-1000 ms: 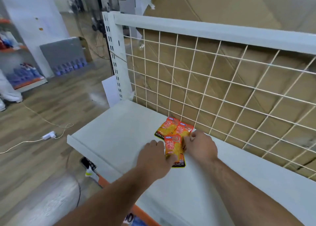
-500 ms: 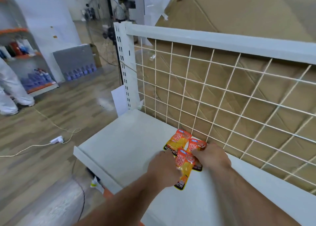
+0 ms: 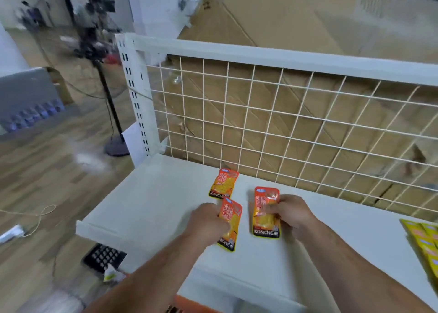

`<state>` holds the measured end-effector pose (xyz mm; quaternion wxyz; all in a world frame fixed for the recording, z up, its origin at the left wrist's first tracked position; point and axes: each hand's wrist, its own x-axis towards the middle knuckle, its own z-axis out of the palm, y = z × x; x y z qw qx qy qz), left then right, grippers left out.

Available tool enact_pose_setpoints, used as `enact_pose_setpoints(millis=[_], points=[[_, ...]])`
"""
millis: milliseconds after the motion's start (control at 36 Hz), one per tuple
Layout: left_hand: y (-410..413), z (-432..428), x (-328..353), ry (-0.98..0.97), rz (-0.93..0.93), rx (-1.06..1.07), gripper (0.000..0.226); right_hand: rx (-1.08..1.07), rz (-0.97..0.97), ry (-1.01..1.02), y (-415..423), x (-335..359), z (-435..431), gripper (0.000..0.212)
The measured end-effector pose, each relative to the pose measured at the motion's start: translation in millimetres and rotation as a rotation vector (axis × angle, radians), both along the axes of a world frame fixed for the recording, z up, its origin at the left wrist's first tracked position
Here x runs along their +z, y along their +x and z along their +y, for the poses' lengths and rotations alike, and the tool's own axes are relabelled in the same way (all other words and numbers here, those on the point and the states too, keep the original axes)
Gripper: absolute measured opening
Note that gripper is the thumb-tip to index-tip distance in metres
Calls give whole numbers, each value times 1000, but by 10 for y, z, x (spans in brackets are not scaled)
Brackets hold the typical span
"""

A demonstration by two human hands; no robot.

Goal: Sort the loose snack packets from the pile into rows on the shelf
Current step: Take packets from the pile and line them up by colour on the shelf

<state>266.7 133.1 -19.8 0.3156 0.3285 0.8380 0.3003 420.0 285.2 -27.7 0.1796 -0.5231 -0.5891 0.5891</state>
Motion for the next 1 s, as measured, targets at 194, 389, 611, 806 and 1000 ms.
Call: enact_pose_setpoints(millis=[194, 389, 611, 806, 1000], points=[[254, -162, 68, 202, -322, 23, 23, 0, 116, -37, 421, 315, -593, 18], [731, -247, 46, 225, -531, -100, 11, -136, 95, 7, 958, 338, -1121, 16], [1403, -337, 152, 196, -596, -296, 13, -244, -6, 121, 1743, 419, -1538, 8], [2274, -272, 223, 184, -600, -440, 12, -446, -65, 172, 2631, 382, -1722, 26], [3421, -181, 214, 155, -562, -547, 9, -539, -83, 156, 3796, 399, -1854, 14]])
